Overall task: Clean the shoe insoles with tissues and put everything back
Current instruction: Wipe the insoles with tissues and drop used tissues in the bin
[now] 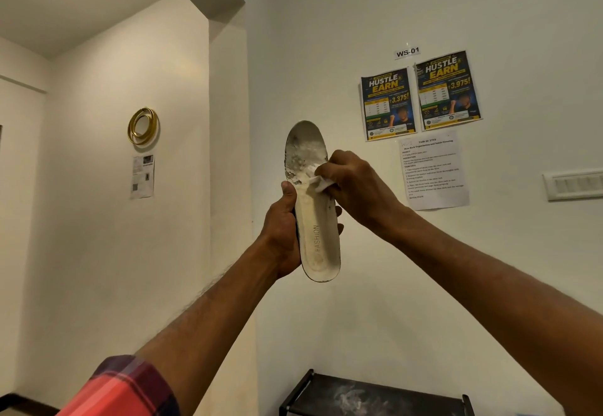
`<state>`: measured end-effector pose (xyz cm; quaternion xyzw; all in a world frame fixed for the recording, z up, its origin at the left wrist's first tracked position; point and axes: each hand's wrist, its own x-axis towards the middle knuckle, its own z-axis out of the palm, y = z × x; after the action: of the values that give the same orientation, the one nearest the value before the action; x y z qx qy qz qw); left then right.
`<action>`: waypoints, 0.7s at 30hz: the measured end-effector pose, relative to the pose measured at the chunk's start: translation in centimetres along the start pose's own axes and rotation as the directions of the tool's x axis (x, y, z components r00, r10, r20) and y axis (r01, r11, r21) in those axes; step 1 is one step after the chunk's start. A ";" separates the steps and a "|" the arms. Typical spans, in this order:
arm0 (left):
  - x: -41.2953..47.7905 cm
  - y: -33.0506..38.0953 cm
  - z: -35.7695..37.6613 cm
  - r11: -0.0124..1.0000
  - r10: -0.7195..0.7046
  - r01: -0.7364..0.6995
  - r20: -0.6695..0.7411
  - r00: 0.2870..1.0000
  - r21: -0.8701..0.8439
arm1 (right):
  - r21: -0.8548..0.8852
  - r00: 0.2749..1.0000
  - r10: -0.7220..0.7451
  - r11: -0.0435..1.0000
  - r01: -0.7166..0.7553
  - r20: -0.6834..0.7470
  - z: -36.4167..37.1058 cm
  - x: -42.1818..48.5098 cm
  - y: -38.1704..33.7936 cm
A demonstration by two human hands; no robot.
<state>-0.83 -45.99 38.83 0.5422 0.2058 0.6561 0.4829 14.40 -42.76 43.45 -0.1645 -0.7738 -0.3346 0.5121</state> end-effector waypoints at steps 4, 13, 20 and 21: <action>-0.2 0.0 0.0 1.000 -0.013 0.012 0.026 1.000 0.019 | 0.019 0.989 0.095 0.995 -0.094 -0.111 -0.1 0.8 0.7; -0.8 0.1 0.3 0.998 -0.048 0.046 0.077 0.996 0.031 | 0.031 0.980 0.117 0.993 -0.113 -0.158 -0.6 2.3 0.8; -0.9 0.2 0.5 0.998 -0.053 0.049 0.108 0.993 0.043 | 0.046 0.965 0.135 0.991 -0.128 -0.225 -0.9 3.1 1.0; -1.0 0.2 0.6 0.998 -0.058 0.054 0.115 0.992 0.040 | 0.040 0.971 0.126 0.992 -0.120 -0.205 -0.9 3.1 1.0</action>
<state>-0.40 -47.06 38.71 0.5823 0.2047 0.6058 0.5020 14.28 -42.95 46.87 -0.1696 -0.7089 -0.3070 0.6119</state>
